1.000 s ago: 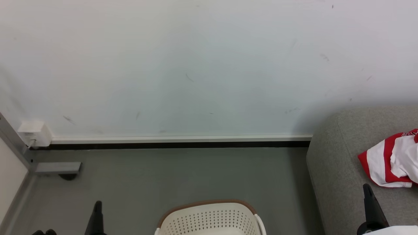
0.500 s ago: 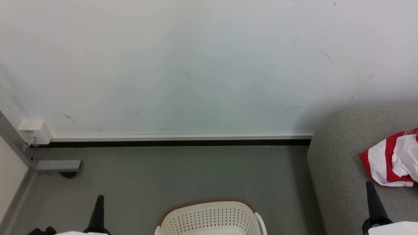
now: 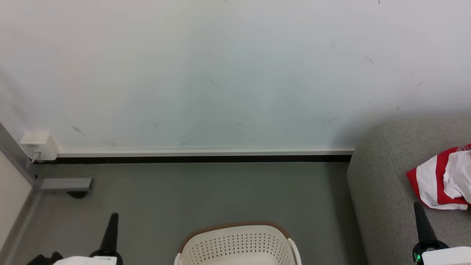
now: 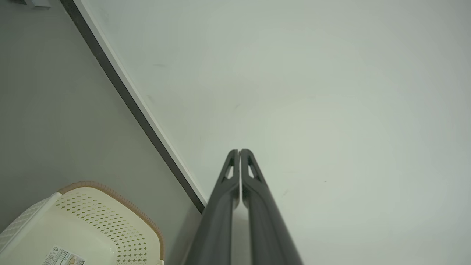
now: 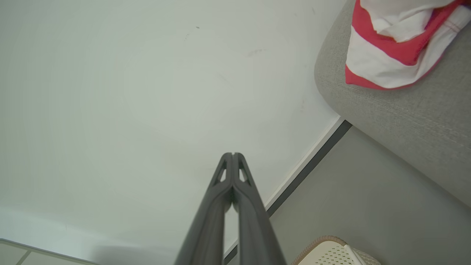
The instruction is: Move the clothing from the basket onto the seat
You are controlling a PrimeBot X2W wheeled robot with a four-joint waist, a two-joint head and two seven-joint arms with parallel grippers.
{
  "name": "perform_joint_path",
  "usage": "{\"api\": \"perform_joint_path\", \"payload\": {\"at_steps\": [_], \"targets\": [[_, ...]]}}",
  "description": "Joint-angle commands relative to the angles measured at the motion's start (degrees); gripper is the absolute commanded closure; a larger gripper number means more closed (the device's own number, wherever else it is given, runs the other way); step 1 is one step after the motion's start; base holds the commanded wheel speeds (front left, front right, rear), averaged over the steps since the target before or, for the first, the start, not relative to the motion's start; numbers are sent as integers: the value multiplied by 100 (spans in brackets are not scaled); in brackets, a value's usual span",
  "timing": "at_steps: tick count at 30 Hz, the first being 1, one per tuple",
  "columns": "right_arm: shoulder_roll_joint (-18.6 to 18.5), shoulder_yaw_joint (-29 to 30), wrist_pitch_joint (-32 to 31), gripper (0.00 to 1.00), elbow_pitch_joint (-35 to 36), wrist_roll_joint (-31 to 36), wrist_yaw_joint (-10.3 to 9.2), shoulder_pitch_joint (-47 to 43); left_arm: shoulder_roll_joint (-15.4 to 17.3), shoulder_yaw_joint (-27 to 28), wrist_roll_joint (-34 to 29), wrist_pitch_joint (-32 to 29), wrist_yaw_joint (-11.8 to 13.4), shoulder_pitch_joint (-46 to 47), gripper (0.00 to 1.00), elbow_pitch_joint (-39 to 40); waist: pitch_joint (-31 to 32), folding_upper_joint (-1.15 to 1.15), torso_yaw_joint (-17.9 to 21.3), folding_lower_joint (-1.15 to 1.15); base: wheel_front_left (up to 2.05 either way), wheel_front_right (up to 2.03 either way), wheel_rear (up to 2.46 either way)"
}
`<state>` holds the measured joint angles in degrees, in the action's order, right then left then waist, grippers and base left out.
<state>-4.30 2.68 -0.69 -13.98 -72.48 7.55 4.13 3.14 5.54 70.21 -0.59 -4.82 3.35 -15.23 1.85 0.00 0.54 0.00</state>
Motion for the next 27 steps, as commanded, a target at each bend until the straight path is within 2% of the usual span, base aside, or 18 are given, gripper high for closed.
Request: {"api": "perform_joint_path", "payload": {"at_steps": [1, 27], "targets": [[-17, 46, -26, 100, 19, -121, -7, 107, 23, 33, 137, -35, -35, 112, 100, 59, -2, 0, -1, 0, 0, 0, 0], [78, 259, -360, 100, -17, -1208, -9, 212, -2, 82, 1328, -373, -182, 260, 100, 80, -97, 0, -28, 0, 0, 0, 0]]}}
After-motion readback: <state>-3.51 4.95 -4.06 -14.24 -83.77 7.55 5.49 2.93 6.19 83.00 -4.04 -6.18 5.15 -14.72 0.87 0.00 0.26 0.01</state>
